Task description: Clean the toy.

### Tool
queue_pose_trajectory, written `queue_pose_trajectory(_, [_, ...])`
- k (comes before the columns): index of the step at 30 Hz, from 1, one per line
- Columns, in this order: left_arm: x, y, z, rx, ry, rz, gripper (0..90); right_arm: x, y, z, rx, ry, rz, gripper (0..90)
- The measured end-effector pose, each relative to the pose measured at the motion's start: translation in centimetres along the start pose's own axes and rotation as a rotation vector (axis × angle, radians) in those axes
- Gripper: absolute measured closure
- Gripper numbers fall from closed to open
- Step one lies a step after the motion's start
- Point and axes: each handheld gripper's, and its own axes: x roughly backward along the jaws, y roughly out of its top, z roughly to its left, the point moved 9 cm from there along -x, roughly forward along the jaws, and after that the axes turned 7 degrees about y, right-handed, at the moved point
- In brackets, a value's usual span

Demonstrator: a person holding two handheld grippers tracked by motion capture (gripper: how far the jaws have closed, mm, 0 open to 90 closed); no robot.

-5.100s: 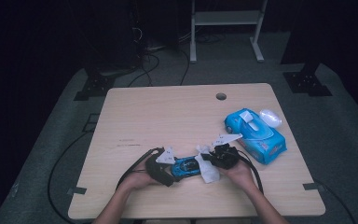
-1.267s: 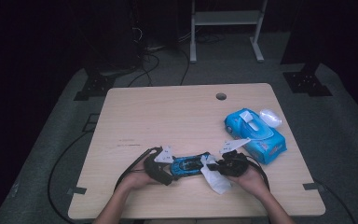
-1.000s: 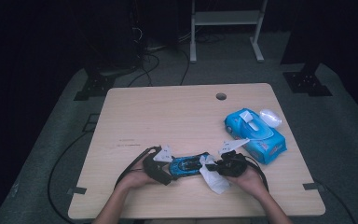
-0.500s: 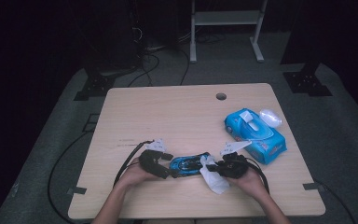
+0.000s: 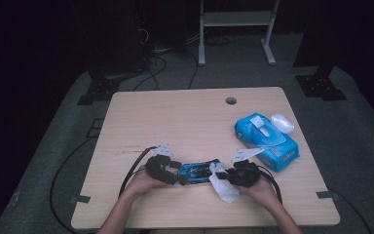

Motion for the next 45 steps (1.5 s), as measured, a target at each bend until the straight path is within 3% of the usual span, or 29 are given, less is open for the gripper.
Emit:
queue_pose_trajectory(6, [-0.1,-0.1,0.0,0.011,-0.004,-0.004,30.4,0.1,-0.1,0.0,0.006,-0.001,-0.005,86.2])
queue_pose_trajectory(15, [0.0,-0.2,-0.2,-0.025,0.011,0.008,33.0,0.3,-0.2,-0.2,0.010,0.000,-0.011,86.1])
queue_pose_trajectory(23, [-0.2,0.3,0.0,0.021,-0.012,-0.011,31.3,0.3,-0.2,-0.2,0.015,0.004,-0.012,86.1])
queue_pose_trajectory(30, [-0.8,0.6,0.1,0.065,0.004,-0.011,31.7,0.3,-0.2,-0.2,0.015,0.006,-0.014,86.1])
queue_pose_trajectory(36, [-1.1,0.8,0.0,0.056,0.036,-0.015,31.3,0.3,-0.3,-0.2,0.013,0.006,-0.015,86.1])
queue_pose_trajectory(45, [-1.0,0.9,-0.3,-0.004,0.079,-0.030,31.5,0.3,-0.4,0.0,0.020,-0.004,-0.021,86.1])
